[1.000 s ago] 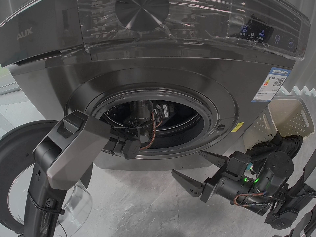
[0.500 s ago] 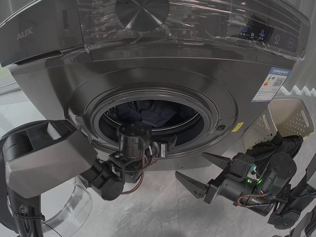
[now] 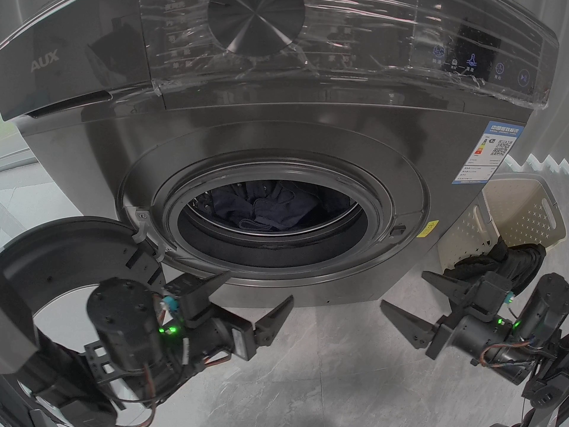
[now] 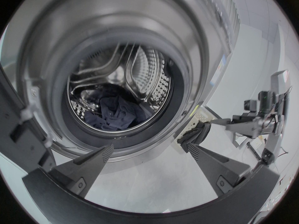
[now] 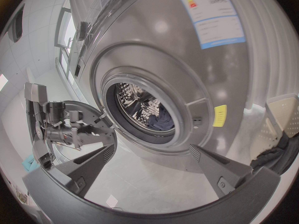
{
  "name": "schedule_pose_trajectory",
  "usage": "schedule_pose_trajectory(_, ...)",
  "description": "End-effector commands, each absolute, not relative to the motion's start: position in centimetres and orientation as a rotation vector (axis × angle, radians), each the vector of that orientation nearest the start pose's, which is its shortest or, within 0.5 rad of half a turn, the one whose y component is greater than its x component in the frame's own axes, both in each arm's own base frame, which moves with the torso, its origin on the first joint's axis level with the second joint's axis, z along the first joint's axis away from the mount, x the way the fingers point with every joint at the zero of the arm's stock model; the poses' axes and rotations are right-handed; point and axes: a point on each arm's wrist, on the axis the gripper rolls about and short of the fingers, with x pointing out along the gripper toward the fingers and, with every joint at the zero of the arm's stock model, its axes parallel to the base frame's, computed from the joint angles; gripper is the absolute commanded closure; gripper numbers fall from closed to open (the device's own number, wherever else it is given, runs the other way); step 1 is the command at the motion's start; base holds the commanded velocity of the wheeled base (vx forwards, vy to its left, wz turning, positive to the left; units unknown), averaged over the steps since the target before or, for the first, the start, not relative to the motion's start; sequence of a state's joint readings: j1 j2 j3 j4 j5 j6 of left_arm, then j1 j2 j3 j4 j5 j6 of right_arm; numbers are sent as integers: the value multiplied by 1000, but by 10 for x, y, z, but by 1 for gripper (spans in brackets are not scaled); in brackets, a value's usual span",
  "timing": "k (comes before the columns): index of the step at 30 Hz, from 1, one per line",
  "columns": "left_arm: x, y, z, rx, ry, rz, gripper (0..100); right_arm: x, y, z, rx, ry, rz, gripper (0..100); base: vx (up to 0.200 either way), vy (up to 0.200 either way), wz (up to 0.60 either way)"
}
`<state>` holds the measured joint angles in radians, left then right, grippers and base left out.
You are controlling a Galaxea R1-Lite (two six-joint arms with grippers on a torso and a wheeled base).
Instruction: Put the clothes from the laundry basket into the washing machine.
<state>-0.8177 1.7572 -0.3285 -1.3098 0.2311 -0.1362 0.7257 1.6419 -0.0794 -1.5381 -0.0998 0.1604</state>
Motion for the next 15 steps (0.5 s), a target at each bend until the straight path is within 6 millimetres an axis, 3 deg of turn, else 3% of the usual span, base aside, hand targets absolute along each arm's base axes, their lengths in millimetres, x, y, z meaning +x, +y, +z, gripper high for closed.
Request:
schedule_pose_trajectory(1,138,-147,151,-136,30,-604,0,131,98,139,164,-15,548,0,-200,0,0)
schedule_pose_trajectory(8,112,-108,159,-144,-14,-561,0,122,70,148,137,-38,433,0,-200,0,0)
schedule_pose_trajectory(15,82,-66,153,-140,-24,-492,0,90,45,145,115,33,372,0,-200,0,0)
